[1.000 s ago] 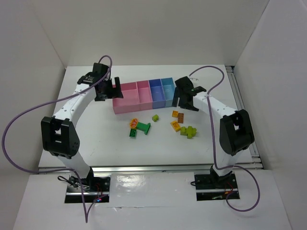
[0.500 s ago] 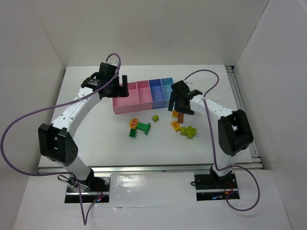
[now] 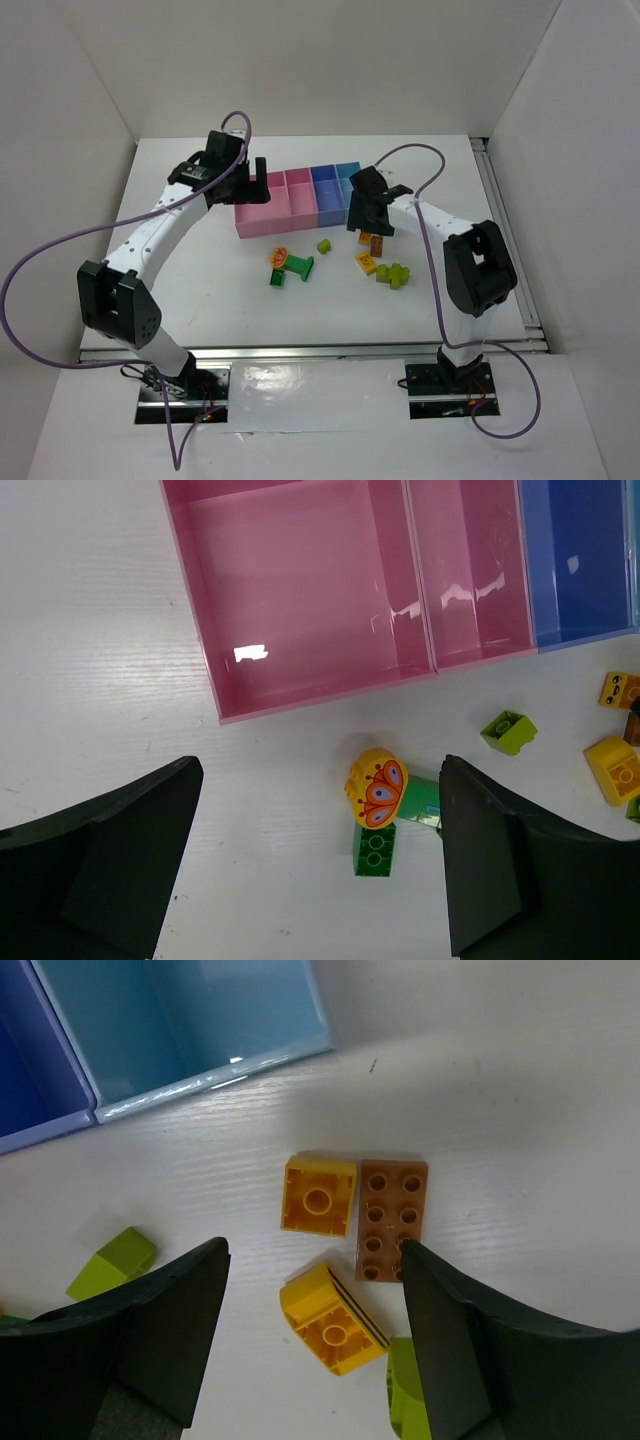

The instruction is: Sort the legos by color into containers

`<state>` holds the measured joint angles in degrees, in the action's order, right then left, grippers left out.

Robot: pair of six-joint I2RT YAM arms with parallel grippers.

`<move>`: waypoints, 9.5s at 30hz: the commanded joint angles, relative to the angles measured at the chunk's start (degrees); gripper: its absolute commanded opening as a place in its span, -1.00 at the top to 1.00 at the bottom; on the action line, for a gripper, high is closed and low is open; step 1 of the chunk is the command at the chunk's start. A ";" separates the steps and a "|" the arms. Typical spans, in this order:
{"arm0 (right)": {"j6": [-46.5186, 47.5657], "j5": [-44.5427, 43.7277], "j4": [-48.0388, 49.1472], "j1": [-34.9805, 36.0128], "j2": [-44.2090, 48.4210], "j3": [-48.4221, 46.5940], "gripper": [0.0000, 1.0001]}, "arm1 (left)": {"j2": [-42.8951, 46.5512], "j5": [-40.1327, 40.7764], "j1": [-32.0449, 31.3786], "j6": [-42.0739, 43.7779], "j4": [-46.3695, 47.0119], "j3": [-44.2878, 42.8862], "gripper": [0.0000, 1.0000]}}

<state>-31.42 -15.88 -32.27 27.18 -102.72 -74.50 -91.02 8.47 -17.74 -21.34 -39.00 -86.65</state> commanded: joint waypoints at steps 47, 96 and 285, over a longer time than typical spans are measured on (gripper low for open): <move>7.16 -2.31 2.13 -2.12 -14.85 -28.31 0.15 | 0.93 -3.28 -0.10 -2.65 -0.63 3.77 -1.00; 14.63 12.98 -0.33 2.62 2.78 7.36 0.33 | -0.56 -1.88 -0.10 -4.32 -0.55 4.47 -1.00; 9.36 9.81 2.30 2.43 9.73 0.32 -0.33 | 1.11 -8.55 -10.91 -10.47 2.61 23.46 -0.65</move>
<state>-21.26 -6.17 -31.07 28.99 -94.63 -72.64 -90.96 0.64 -27.24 -30.46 -38.98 -63.83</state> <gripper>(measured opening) 0.663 0.824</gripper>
